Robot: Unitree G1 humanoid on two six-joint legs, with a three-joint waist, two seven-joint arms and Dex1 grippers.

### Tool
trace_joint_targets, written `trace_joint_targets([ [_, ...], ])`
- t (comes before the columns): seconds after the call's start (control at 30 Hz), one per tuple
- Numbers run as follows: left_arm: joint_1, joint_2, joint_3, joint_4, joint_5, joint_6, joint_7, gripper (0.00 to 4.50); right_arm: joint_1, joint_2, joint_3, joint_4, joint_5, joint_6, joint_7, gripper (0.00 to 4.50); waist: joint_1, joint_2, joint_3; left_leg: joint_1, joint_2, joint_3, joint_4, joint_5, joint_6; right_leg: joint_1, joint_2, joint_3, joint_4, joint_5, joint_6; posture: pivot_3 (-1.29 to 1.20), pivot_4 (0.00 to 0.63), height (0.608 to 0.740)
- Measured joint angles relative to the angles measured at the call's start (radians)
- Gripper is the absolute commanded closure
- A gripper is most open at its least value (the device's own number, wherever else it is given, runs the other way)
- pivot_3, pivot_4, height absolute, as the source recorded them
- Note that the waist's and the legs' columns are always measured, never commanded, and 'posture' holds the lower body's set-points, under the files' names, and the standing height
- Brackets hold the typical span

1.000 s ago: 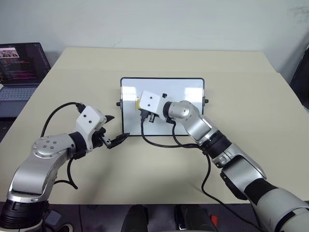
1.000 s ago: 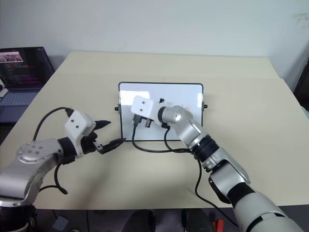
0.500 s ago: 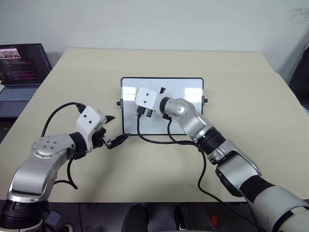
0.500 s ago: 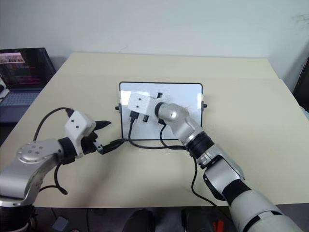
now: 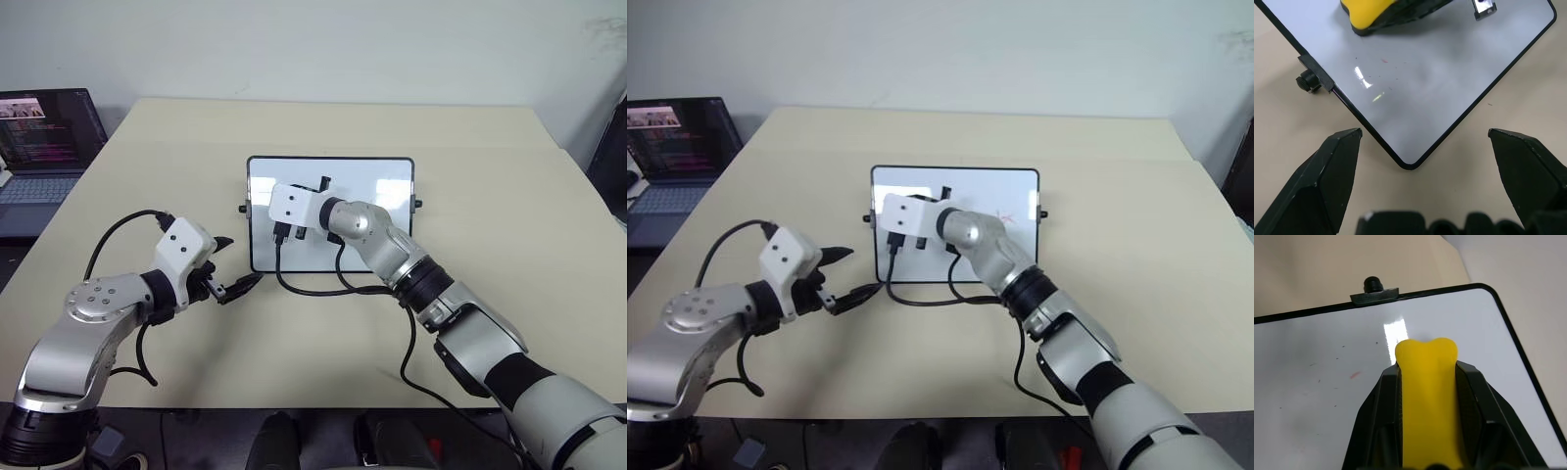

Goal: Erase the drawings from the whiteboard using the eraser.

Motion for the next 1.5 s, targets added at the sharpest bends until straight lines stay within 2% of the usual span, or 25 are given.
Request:
trace_joint_targets([
  [0.2, -0.007, -0.001, -0.014, 0.001, -0.001, -0.003, -0.019, 0.00, 0.064, -0.018, 0.041, -0.083, 0.002, 0.045, 0.174, 3.38, 0.000, 0.000, 0.000, 0.000, 0.000, 0.000, 0.001, 0.000, 0.000, 0.000, 0.000, 0.000, 0.001, 0.000, 0.000, 0.00, 0.150, 0.740],
  [0.43, -0.028, -0.008, -0.017, 0.006, -0.001, -0.006, -0.034, 0.00, 0.003, -0.023, -0.032, -0.024, -0.023, 0.012, -0.020, 3.38, 0.001, 0.000, 0.000, 0.000, 0.000, -0.001, 0.001, 0.000, 0.000, 0.000, 0.000, 0.000, 0.001, 0.000, 0.000, 0.00, 0.150, 0.740],
  [0.73, -0.044, -0.018, -0.038, 0.012, 0.000, -0.007, -0.039, 0.00, 0.067, -0.034, 0.009, -0.103, -0.021, 0.049, 0.153, 3.38, 0.000, 0.000, 0.000, 0.000, 0.000, 0.000, 0.001, 0.000, 0.000, 0.000, 0.000, 0.000, 0.001, 0.000, 0.000, 0.00, 0.150, 0.740],
  [1.0, -0.045, -0.020, -0.044, 0.012, 0.000, -0.008, -0.044, 0.00, 0.046, -0.034, -0.003, -0.071, -0.031, 0.029, 0.057, 3.38, 0.002, 0.000, 0.000, 0.000, 0.000, -0.001, 0.001, 0.000, 0.000, 0.000, 0.000, -0.001, 0.002, 0.000, 0.000, 0.00, 0.150, 0.740],
  [1.27, -0.068, -0.031, -0.068, 0.029, 0.001, -0.025, -0.060, 0.00, 0.072, -0.086, -0.004, -0.149, -0.021, 0.074, 0.141, 3.38, 0.004, 0.000, 0.000, 0.001, 0.000, -0.001, 0.001, 0.000, 0.000, 0.001, 0.000, -0.001, 0.001, 0.000, 0.000, 0.00, 0.150, 0.740],
  [1.37, -0.077, -0.031, -0.073, 0.046, 0.003, -0.028, -0.060, 0.00, 0.075, -0.071, -0.003, -0.147, -0.021, 0.075, 0.146, 3.38, 0.002, 0.000, 0.000, 0.001, 0.000, -0.001, 0.001, 0.000, 0.000, 0.001, 0.001, -0.001, 0.002, 0.000, 0.000, 0.00, 0.150, 0.740],
  [1.5, -0.080, -0.031, -0.075, 0.050, 0.007, -0.031, -0.057, 0.00, 0.060, -0.021, -0.004, -0.080, -0.022, 0.036, 0.069, 3.38, -0.009, 0.000, 0.000, 0.001, 0.000, -0.001, 0.001, 0.000, 0.000, 0.001, 0.001, 0.000, 0.002, 0.000, 0.000, 0.00, 0.150, 0.740],
])
